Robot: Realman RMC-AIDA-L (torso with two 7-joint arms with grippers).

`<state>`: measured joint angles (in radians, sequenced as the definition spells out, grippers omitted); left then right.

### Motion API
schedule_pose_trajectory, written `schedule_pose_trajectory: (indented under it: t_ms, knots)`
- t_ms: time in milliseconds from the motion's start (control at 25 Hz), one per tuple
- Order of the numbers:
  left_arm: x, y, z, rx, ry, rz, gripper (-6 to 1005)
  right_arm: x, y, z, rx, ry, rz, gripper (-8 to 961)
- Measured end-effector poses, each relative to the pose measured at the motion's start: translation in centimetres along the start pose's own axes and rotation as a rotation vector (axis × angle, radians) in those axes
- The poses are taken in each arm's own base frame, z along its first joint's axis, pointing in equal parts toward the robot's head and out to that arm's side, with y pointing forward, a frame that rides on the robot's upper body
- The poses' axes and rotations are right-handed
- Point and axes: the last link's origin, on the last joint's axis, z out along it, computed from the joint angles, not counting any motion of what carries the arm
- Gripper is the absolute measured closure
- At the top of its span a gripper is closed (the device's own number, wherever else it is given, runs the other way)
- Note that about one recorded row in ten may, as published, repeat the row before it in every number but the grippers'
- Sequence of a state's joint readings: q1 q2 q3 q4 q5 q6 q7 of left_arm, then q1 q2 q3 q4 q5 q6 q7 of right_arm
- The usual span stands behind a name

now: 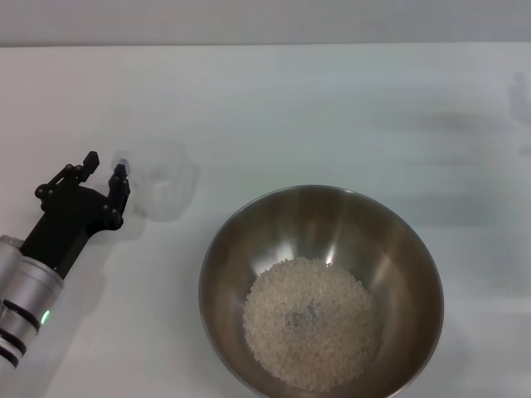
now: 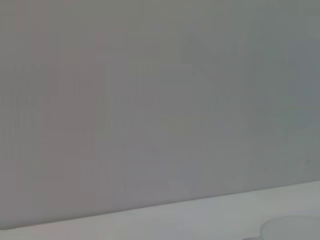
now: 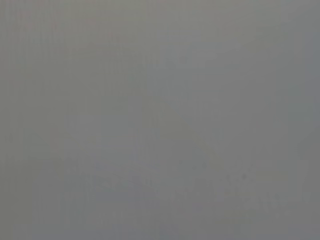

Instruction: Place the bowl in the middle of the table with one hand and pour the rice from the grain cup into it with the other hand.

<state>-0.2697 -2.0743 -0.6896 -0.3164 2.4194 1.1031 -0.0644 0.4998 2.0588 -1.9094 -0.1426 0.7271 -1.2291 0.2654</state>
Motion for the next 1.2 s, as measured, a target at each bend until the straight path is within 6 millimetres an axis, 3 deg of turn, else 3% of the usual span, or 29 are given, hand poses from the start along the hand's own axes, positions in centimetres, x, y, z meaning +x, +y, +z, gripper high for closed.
schedule_pose_trajectory:
  t_ms: [80,280,720,1040,1200]
  knots:
    - [-0.1,0.0,-0.3,0.001,0.004,0.002,685,0.0,0.0,0.0,0.000,0.000,-0.001,452]
    - [-0.4,-0.3,-1.1,0.013,0.000,0.002,595,0.0,0.0,0.1,-0.001,0.000,-0.002,452]
    - [-0.7,-0.6,-1.7,0.017,-0.005,0.002,572,-0.1,0.0,0.2,-0.002,0.001,-0.009,452]
    - [-0.4,-1.1,-4.1,0.037,0.063,0.021,556,-0.1,-0.1,0.2,-0.003,0.003,-0.014,452]
    - [1.0,-1.7,-5.9,0.065,0.190,0.029,548,0.4,0.4,-0.3,-0.016,0.018,-0.015,452]
